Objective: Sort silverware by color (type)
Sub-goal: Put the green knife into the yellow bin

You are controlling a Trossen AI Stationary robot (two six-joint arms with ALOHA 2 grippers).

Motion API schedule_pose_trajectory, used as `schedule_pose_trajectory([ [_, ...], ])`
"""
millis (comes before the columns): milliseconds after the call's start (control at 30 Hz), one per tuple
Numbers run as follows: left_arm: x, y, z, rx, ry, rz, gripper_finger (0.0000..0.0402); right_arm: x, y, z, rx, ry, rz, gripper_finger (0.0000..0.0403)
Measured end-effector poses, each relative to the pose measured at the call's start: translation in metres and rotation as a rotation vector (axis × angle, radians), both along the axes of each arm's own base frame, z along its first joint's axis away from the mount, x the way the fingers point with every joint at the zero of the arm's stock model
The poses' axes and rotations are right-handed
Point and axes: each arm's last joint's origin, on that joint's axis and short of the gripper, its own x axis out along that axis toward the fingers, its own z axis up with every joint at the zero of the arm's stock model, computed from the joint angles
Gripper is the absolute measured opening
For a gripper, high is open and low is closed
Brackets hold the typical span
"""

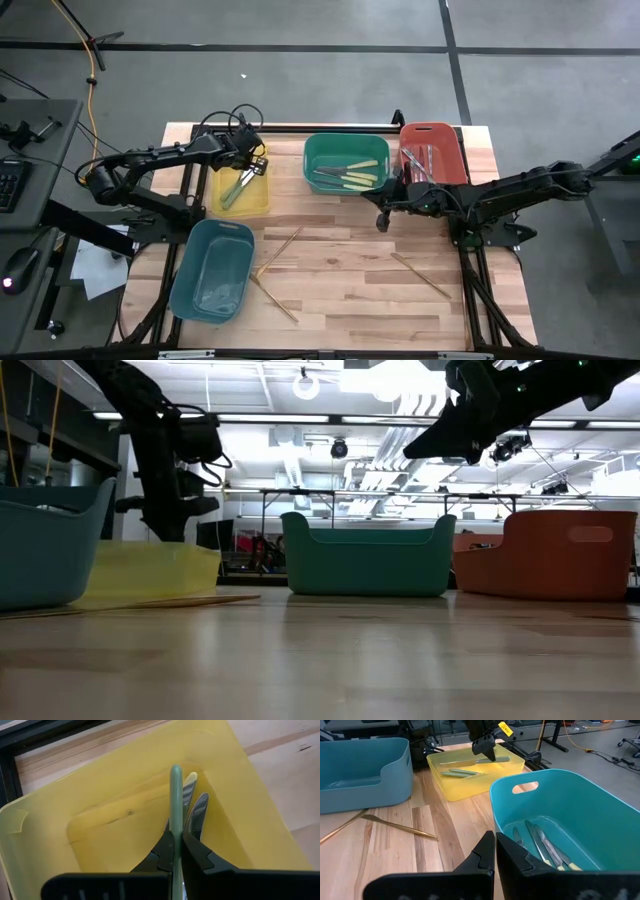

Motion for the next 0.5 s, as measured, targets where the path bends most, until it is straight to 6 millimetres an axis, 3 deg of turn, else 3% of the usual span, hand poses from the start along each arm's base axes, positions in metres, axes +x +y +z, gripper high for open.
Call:
schedule_pose_trajectory([
  [500,-0.0048,0.0057,-0.0003,-0.029,-0.024,0.023,0.0,0.0,0.0,0.0,0.027,-0.01,-0.01,0.0],
])
